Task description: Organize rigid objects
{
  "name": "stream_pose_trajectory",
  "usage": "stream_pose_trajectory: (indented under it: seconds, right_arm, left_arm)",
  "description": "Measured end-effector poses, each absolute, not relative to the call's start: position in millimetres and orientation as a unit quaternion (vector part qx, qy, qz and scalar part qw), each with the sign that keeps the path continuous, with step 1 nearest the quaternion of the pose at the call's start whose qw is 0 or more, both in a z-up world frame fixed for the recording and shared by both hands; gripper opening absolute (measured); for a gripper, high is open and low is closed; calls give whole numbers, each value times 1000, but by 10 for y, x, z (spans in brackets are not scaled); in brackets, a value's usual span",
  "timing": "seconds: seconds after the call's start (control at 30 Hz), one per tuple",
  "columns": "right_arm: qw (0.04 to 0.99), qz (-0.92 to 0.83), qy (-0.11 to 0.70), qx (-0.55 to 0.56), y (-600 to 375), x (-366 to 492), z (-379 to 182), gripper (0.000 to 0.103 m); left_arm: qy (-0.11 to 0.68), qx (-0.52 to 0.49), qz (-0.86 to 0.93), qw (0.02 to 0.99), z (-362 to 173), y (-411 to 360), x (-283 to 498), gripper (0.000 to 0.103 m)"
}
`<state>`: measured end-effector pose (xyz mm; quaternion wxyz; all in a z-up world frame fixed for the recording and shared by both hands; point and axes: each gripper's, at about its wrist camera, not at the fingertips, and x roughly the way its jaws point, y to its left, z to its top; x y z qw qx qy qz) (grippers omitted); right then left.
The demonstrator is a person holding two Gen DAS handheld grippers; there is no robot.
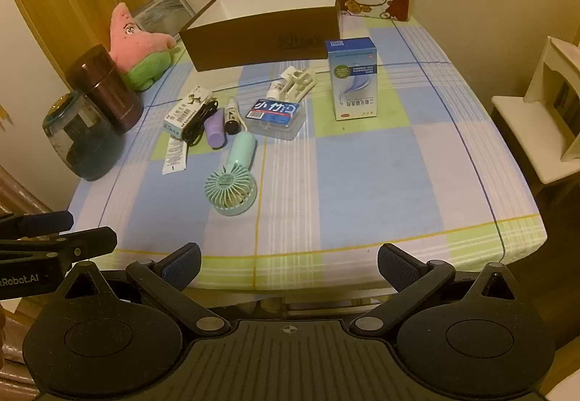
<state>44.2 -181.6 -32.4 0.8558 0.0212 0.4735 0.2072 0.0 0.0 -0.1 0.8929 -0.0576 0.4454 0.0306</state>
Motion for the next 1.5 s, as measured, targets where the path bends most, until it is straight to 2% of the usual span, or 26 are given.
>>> stream_pose_trajectory:
  seconds: [1.5]
  right_arm:
    - [856, 208, 472, 20, -1809, 452, -308, 103]
  left_arm:
    - [443, -54, 34, 894, -4, 3, -7, 75]
